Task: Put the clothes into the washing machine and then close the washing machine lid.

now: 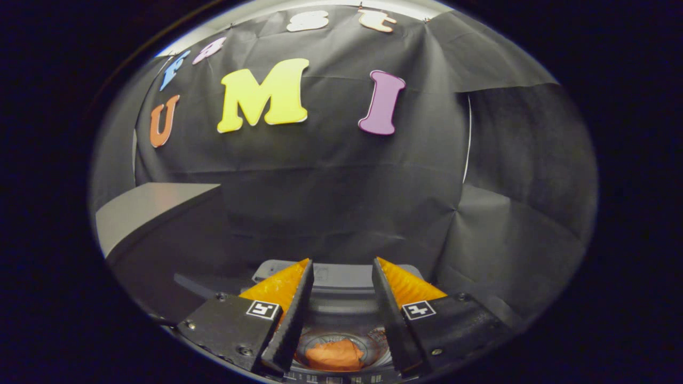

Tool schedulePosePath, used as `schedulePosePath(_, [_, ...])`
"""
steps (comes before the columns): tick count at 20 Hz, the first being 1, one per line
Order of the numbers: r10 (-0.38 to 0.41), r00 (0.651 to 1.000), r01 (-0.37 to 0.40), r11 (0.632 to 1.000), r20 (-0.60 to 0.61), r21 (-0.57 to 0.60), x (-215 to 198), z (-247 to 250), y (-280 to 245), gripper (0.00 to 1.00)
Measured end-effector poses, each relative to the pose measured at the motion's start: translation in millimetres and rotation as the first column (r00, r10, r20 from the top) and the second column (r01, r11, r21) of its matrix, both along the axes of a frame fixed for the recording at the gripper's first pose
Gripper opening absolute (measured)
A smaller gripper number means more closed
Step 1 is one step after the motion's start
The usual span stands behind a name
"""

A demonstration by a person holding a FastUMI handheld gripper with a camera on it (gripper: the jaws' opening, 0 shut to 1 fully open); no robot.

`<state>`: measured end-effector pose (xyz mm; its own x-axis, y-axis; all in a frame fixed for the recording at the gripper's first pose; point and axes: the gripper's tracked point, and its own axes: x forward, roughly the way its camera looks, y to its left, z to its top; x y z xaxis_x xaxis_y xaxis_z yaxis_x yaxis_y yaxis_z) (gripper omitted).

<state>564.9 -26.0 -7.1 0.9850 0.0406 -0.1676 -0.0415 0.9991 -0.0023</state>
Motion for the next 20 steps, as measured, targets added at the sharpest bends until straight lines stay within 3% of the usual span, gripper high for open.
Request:
schedulePosePath(13, [0.029, 0.997, -0.028, 1.0, -0.075, 0.008, -32.8, -25.5, 5.0, 0.7])
schedulePosePath(20, [0.008, 0.994, -0.001, 0.998, -0.109, 0.059, -115.0, -56.6, 5.0, 0.7])
